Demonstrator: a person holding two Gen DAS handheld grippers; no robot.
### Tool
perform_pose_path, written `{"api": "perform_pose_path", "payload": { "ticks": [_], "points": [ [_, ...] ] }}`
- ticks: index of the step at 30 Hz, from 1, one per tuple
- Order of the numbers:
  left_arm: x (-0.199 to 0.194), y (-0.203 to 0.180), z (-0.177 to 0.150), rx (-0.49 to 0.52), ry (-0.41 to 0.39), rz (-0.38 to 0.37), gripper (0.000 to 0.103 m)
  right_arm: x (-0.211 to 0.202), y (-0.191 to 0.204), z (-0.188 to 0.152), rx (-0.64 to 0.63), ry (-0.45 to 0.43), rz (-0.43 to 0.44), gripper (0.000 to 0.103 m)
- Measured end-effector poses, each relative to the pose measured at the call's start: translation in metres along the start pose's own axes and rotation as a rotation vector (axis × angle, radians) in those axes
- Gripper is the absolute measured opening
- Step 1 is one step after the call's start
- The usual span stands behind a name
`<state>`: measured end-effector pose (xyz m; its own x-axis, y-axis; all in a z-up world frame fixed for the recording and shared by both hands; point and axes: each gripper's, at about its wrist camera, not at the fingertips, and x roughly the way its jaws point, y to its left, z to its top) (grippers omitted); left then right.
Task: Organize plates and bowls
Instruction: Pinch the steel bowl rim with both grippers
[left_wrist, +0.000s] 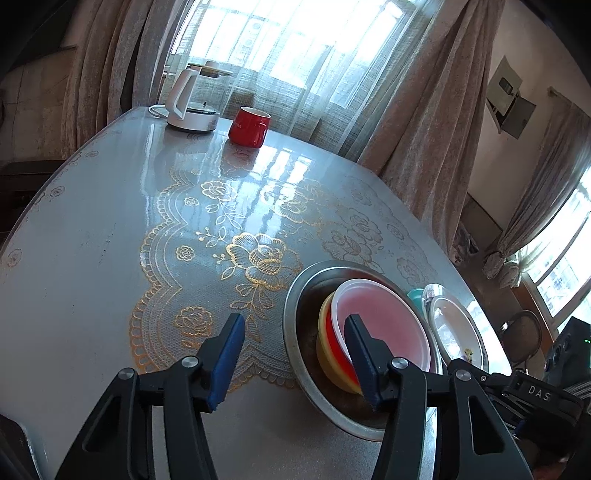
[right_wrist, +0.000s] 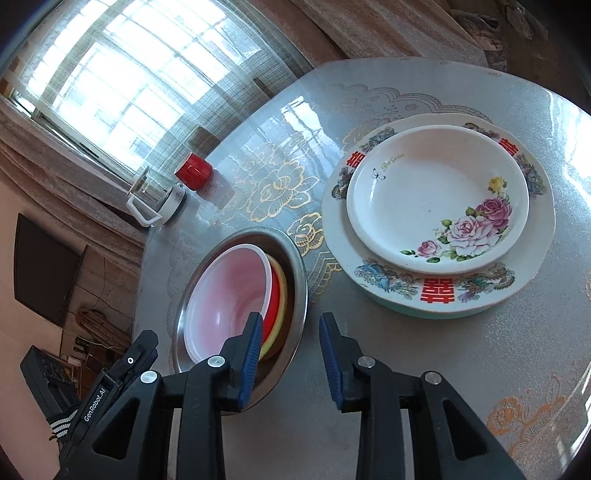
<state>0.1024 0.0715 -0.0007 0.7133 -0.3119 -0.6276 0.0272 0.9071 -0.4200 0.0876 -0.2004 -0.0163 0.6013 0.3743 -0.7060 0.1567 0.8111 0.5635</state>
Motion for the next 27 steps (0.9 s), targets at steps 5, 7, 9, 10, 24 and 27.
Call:
{"api": "perform_pose_path", "payload": {
  "ticks": [5, 7, 9, 10, 24, 27],
  "points": [
    [-0.001, -0.001, -0.004, -0.009, 0.0, -0.006, 0.057, 0.006, 0.01, -0.001, -0.016, 0.015, 0.004, 0.032],
    [0.001, -0.001, -0.006, -0.012, 0.014, -0.011, 0.057, 0.008, 0.012, -0.001, -0.015, 0.019, 0.009, 0.032],
    [0.003, -0.002, -0.008, -0.006, 0.029, -0.015, 0.055, 0.01, 0.014, -0.002, -0.021, 0.028, -0.003, 0.032],
    [0.003, -0.002, -0.008, -0.005, 0.029, -0.014, 0.055, 0.011, 0.014, -0.003, -0.022, 0.032, -0.003, 0.033],
    [0.013, -0.002, -0.013, 0.017, 0.075, -0.031, 0.037, 0.024, 0.011, -0.008, -0.027, 0.07, -0.042, 0.033],
    [0.016, -0.003, -0.015, 0.031, 0.085, -0.038, 0.03, 0.027, 0.012, -0.009, -0.033, 0.079, -0.054, 0.033]
  ]
}}
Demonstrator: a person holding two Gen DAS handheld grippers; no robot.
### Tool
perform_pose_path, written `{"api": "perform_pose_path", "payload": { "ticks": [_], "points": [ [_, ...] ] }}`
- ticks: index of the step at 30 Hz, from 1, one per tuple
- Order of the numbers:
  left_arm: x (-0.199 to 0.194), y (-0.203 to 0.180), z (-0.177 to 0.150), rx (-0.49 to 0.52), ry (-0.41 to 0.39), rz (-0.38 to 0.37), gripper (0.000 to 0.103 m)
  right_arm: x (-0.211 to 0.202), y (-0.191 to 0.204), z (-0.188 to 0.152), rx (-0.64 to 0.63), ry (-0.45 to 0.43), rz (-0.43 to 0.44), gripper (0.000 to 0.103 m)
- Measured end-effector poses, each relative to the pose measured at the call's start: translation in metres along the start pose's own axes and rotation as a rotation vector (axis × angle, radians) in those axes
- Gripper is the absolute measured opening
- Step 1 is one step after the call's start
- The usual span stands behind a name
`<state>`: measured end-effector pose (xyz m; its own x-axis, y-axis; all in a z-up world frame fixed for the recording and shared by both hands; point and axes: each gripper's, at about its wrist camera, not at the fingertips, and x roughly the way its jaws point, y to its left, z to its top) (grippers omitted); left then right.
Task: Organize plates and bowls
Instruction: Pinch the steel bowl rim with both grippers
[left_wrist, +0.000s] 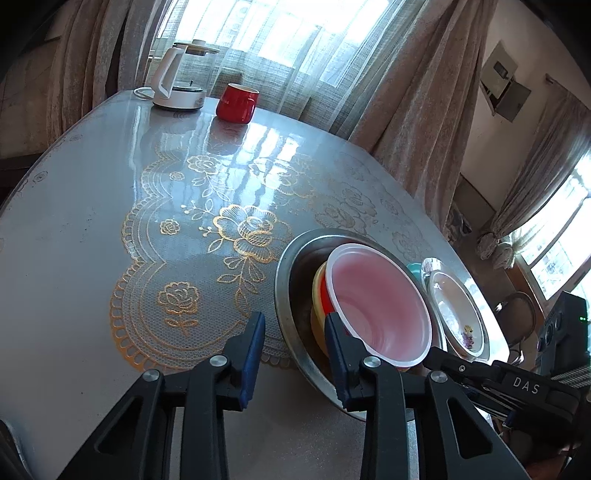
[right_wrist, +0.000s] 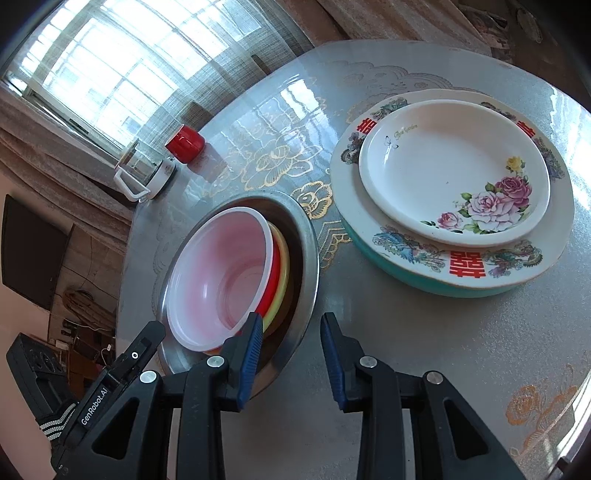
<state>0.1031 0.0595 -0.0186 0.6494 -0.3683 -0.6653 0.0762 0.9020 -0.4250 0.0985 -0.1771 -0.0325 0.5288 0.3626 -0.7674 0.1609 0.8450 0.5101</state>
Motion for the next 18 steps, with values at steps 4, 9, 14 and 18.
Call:
{"api": "perform_pose_path", "payload": {
  "ticks": [4, 9, 14, 18],
  "points": [
    [0.005, -0.001, -0.002, 0.022, 0.021, 0.013, 0.021, 0.005, 0.002, -0.001, -0.005, 0.021, -0.008, 0.033],
    [0.007, -0.003, -0.004, 0.03, 0.029, 0.007, 0.019, 0.01, 0.0, -0.003, -0.003, 0.035, -0.021, 0.033],
    [0.008, -0.002, -0.004, 0.032, 0.038, -0.003, 0.019, 0.016, -0.001, -0.001, 0.0, 0.059, -0.021, 0.033],
    [0.009, -0.002, -0.004, 0.035, 0.041, -0.009, 0.019, 0.019, -0.001, -0.002, 0.0, 0.069, -0.016, 0.033]
  ]
}}
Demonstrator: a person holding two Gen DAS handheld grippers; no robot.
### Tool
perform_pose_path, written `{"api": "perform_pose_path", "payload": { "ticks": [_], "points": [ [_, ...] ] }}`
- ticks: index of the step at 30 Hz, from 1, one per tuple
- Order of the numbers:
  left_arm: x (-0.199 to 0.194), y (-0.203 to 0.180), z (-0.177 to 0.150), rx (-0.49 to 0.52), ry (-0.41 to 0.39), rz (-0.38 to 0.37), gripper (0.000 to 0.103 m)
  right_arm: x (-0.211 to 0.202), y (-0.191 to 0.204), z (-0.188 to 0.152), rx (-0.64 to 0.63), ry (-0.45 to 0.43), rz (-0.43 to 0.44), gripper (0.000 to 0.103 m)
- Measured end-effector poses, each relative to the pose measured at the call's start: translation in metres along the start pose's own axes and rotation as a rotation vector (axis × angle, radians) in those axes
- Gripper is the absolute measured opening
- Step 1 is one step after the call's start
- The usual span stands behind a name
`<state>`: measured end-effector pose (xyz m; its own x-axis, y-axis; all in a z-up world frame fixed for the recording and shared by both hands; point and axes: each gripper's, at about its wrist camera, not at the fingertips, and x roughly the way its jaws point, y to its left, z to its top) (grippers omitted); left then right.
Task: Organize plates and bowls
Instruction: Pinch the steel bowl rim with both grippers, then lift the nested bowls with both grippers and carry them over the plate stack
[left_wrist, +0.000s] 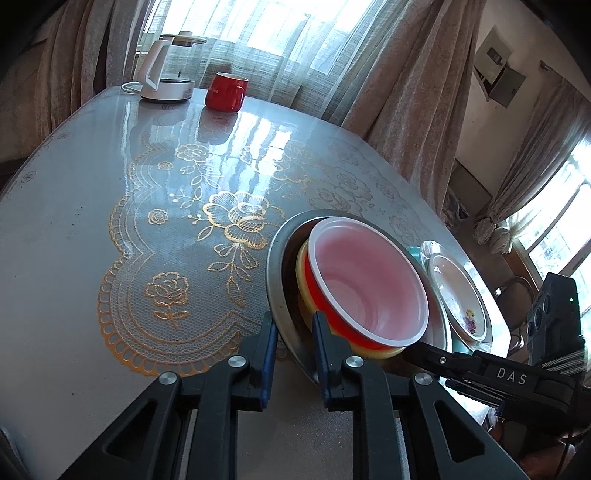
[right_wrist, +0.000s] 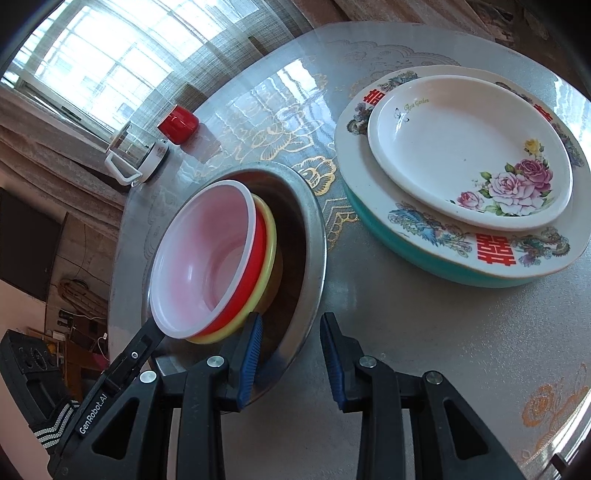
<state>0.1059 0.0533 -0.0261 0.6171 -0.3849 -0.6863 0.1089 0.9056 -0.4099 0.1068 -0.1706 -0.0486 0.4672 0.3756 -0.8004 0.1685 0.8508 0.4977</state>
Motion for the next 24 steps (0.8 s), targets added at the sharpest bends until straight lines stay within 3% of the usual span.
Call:
{"api": "perform_pose_path", "payload": {
  "ticks": [19, 24],
  "points": [
    [0.0012, 0.0072, -0.0051, -0.024, 0.003, -0.07, 0.019, 0.0099, 0.0029, 0.0011, -0.001, -0.006, 0.013, 0.026],
    [-0.0024, 0.002, -0.0092, 0.033, -0.01, -0.062, 0.019, 0.0084, 0.0039, -0.0003, -0.017, -0.014, 0.002, 0.024]
  ]
}}
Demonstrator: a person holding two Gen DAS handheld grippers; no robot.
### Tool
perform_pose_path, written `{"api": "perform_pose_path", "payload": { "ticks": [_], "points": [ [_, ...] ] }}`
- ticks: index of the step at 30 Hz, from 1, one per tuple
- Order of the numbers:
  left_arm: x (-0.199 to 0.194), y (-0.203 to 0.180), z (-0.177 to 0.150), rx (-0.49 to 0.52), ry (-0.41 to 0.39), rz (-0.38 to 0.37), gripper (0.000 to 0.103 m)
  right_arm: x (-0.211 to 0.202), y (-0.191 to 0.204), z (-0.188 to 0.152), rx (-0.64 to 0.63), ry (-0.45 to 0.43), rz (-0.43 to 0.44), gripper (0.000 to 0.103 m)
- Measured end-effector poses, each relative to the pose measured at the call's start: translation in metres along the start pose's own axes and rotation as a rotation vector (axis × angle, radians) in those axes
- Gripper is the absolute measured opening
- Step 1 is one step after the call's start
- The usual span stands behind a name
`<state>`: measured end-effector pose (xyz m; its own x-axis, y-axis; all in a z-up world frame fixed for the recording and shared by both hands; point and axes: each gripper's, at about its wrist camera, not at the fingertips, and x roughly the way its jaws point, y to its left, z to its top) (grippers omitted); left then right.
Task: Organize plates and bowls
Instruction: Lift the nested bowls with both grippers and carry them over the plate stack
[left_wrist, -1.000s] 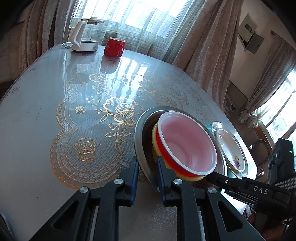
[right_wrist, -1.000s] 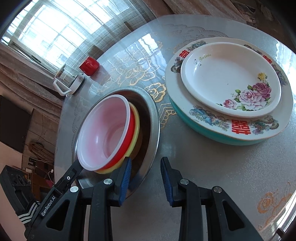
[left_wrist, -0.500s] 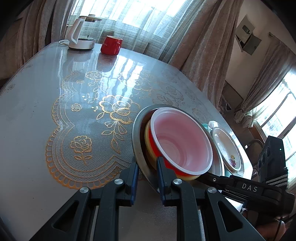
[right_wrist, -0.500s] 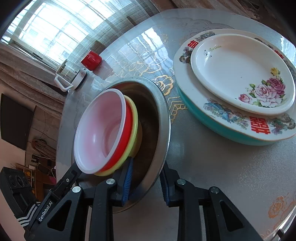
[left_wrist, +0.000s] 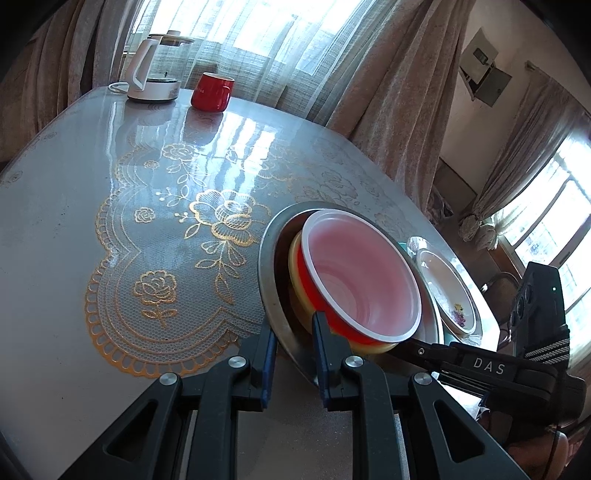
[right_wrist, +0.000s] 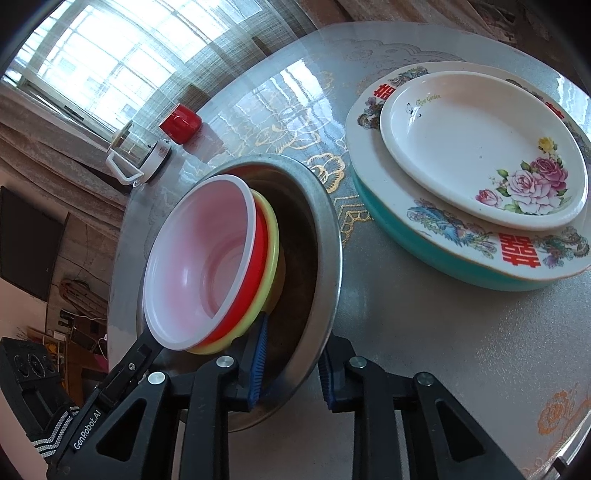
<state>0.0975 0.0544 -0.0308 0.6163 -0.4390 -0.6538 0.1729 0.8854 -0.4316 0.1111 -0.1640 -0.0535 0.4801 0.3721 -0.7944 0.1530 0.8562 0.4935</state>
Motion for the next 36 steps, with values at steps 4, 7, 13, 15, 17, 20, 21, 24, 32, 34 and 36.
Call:
{"api": "perform_pose_path", "payload": {
  "ticks": [4, 7, 13, 15, 17, 20, 21, 24, 32, 34, 36],
  "points": [
    [-0.001, -0.002, -0.002, 0.01, -0.01, 0.004, 0.019, -0.002, 0.002, -0.003, -0.029, -0.015, -0.016, 0.022],
    [-0.002, -0.003, -0.004, 0.01, -0.008, -0.001, 0.019, -0.003, 0.001, -0.002, -0.025, -0.018, -0.016, 0.021],
    [-0.006, -0.007, -0.005, 0.024, -0.026, -0.014, 0.019, -0.007, 0.0, -0.003, -0.029, -0.025, -0.022, 0.02],
    [-0.009, -0.011, -0.005, 0.034, -0.036, -0.006, 0.019, -0.008, 0.001, -0.003, -0.027, -0.026, -0.022, 0.02],
    [-0.011, -0.013, -0.004, 0.037, -0.043, -0.008, 0.019, -0.012, 0.001, -0.003, -0.03, -0.036, -0.016, 0.02],
    [-0.014, -0.016, -0.003, 0.04, -0.055, -0.011, 0.02, -0.018, 0.003, -0.001, -0.036, -0.054, -0.01, 0.02],
    [-0.015, -0.017, -0.002, 0.042, -0.061, -0.011, 0.02, -0.019, 0.004, 0.0, -0.039, -0.06, -0.008, 0.02],
    [-0.018, -0.021, -0.001, 0.05, -0.074, -0.01, 0.02, -0.024, 0.005, 0.001, -0.044, -0.076, -0.001, 0.019],
    [-0.022, -0.027, 0.002, 0.067, -0.096, -0.004, 0.021, -0.033, 0.006, 0.004, -0.054, -0.096, 0.011, 0.019],
    [-0.024, -0.03, 0.001, 0.078, -0.104, -0.001, 0.021, -0.035, 0.007, 0.003, -0.061, -0.105, 0.012, 0.019],
    [-0.025, -0.033, 0.002, 0.083, -0.11, -0.005, 0.022, -0.037, 0.006, 0.004, -0.06, -0.111, 0.016, 0.019]
  ]
}}
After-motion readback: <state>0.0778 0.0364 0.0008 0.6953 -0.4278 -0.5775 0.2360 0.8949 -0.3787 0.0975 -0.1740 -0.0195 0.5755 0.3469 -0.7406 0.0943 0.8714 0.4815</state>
